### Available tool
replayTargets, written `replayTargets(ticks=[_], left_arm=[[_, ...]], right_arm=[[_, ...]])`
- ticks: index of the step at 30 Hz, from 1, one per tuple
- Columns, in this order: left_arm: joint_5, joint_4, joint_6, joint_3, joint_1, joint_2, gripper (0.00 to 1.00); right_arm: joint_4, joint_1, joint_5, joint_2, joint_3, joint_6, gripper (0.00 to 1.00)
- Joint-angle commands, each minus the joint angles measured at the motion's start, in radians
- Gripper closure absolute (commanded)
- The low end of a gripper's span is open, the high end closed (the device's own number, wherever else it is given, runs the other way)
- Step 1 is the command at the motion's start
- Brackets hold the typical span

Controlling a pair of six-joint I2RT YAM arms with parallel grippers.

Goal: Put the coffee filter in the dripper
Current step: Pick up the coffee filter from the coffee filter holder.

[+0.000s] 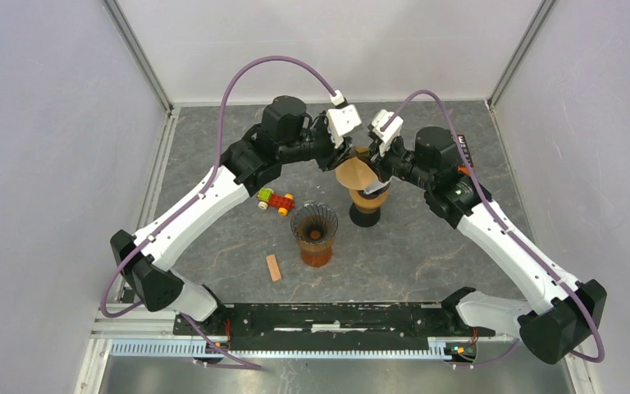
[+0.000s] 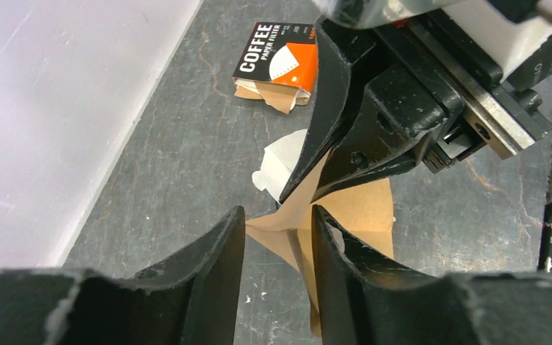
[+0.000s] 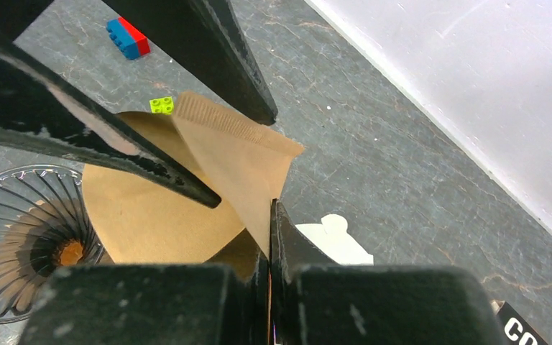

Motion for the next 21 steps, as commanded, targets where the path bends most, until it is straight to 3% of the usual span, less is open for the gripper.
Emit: replayTargets(ticks=[1, 4, 8, 16, 18, 21], left_arm=[[-0.018, 0.042, -0.044, 0.004, -0.005, -0.016, 0.49], [-0.026, 0.036, -0.015, 0.005, -0.008, -0.015, 0.46], [-0.049, 0.038, 0.027, 0.006, -0.008, -0.01, 0.5], [-0.069, 0.013, 0.085, 0.028, -0.027, 0.007, 0.83], [-0.101, 0.007, 0.088, 0.027, -0.037, 0.011, 0.82], [-0.207, 0.007, 0.088, 0.022, -0.069, 0.014, 0.67]], right_arm=[[0.03, -0.002, 0.015, 0.006, 0.033, 0.008, 1.0], [0.028, -0.001, 0.003, 0.011, 0.036, 0.01, 1.0], [0.032, -0.002, -0.011, 0.013, 0.032, 0.01, 1.0], [0.026, -0.001, 0.015, 0.014, 0.036, 0.009, 1.0], [0.021, -0.001, 0.036, 0.017, 0.044, 0.014, 0.99], [0.008, 0.003, 0.09, 0.023, 0.062, 0.023, 0.99]])
